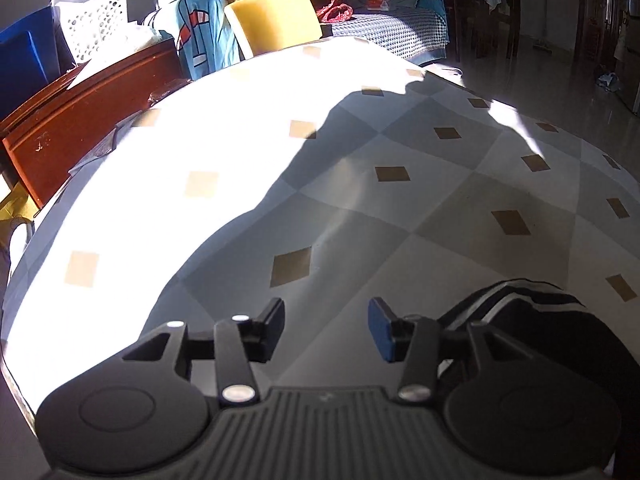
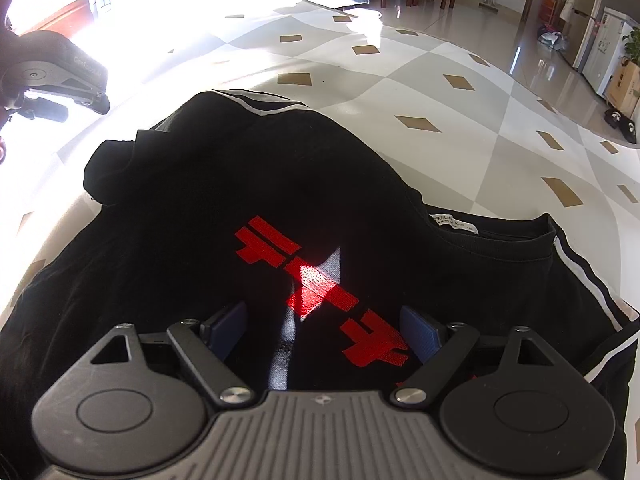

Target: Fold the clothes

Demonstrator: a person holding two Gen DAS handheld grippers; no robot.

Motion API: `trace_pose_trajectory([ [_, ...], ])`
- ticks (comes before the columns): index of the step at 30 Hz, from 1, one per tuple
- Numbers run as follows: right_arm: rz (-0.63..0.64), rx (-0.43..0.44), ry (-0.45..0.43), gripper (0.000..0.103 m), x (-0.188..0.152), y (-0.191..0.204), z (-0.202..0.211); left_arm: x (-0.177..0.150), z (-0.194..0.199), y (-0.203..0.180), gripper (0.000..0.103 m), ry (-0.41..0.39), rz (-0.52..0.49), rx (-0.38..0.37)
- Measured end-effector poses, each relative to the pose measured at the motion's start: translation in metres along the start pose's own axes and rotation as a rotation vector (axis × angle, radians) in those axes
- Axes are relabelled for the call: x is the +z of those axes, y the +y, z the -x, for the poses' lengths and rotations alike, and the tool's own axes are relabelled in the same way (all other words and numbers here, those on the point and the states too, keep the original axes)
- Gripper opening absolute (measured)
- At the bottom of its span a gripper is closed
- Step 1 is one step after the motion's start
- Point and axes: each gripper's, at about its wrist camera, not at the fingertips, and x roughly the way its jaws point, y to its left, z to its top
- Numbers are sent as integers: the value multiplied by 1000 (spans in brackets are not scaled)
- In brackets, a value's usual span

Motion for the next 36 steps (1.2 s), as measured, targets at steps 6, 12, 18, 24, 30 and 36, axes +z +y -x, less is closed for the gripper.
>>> trace_pose_trajectory([
  [6, -3, -2, -1, 85, 0, 0, -1, -4, -4, 2, 65, 78, 44, -145],
  [12, -1, -2, -4, 86, -1, 0, 0, -10, -12, 1, 71, 179, 91, -269],
  [18, -3, -4, -7, 88, -1, 1, -1, -17, -28, 8, 71, 293, 180, -356],
  [24, -1, -3, -10, 88, -1, 0, -2, -16, -28, 18, 71, 340, 244, -360],
  [30, -4, -7, -11, 90, -1, 1, -2, -13, -27, 28, 81, 350, 280, -348],
  [36, -5, -7, -12, 90, -1, 1, -3, -12, -36, 31, 81, 343, 343, -473],
])
